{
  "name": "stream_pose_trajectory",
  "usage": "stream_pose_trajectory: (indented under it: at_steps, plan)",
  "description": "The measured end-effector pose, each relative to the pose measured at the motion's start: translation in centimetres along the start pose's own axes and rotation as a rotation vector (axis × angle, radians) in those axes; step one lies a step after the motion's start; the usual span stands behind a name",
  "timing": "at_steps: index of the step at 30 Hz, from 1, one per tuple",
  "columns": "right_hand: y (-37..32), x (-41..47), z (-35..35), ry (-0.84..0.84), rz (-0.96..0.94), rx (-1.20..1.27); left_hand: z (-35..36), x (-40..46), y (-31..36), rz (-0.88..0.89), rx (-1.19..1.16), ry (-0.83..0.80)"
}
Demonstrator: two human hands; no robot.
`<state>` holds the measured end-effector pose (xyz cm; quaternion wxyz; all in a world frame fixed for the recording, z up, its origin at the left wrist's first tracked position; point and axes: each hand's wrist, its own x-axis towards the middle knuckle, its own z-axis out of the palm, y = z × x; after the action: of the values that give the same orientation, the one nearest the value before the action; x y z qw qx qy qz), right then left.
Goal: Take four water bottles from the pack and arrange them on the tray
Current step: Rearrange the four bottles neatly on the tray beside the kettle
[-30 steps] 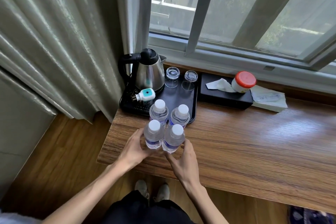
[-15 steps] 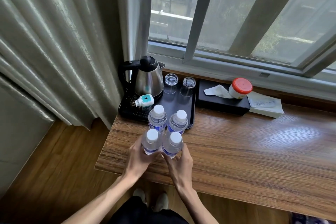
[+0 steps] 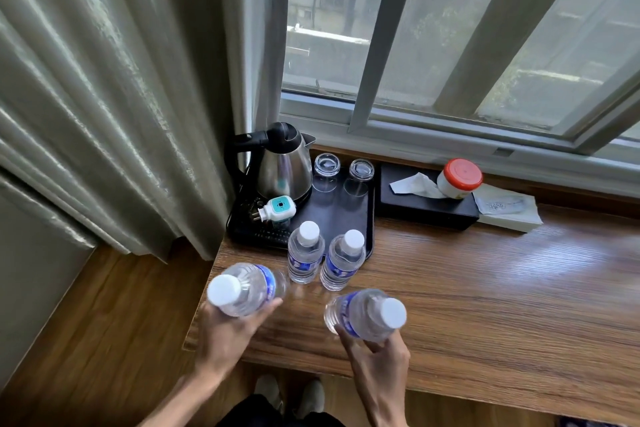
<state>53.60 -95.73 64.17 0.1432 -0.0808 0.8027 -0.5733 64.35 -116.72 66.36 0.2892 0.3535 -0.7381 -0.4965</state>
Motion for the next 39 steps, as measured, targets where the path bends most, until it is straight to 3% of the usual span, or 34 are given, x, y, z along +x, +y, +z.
stream_pose_trajectory:
  at_steps: [7, 14, 31, 39]
  plan:
    - [-1.7, 2.5, -2.7, 0.112, -0.085, -0.015, -3.0, 6.4, 2.1, 0.082, 0.004, 0.033]
    - [-4.7, 7.9, -3.9, 0.193, -0.087, -0.026, -1.2, 13.2, 3.8, 0.074, 0.089, -0.002]
    - [-6.6, 21.5, 1.8, -0.065, -0.133, -0.171, 11.7, 20.8, 6.4, 0.094, 0.119, -0.411]
    - [-5.9, 23.5, 3.5, -0.106, -0.108, -0.155, 14.1, 21.6, 4.9, 0.048, 0.148, -0.438]
